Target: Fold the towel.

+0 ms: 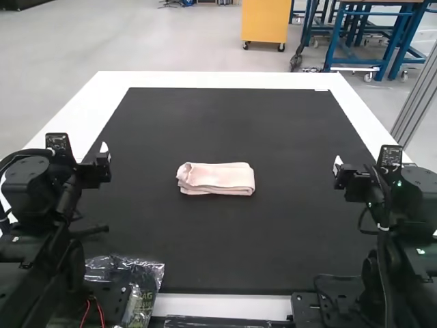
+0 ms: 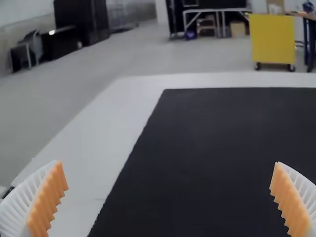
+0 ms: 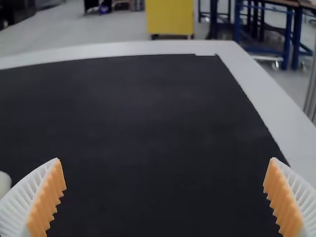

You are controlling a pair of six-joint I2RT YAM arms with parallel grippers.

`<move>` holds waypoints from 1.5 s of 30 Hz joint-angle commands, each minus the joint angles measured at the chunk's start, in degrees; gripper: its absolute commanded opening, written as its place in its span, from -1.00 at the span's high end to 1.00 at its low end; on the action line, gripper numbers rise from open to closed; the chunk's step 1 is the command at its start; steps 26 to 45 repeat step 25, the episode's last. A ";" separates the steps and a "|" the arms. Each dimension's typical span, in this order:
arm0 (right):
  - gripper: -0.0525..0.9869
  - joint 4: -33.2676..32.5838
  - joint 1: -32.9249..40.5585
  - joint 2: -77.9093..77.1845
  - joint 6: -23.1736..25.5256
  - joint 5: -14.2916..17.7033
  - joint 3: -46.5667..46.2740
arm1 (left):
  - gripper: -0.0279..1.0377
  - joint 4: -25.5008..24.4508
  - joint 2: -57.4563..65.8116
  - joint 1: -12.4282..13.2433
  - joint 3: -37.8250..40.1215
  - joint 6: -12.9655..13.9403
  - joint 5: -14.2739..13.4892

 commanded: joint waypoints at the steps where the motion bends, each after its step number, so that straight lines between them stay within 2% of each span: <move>1: -0.88 -0.47 -0.21 -0.56 -1.49 -1.01 -0.32 | -0.87 0.26 -0.21 0.09 -0.40 -2.80 -1.60; 45: -0.88 -0.47 -0.21 -0.56 -1.49 -1.09 -0.32 | -0.87 0.34 -0.30 0.45 -0.40 -3.33 -1.51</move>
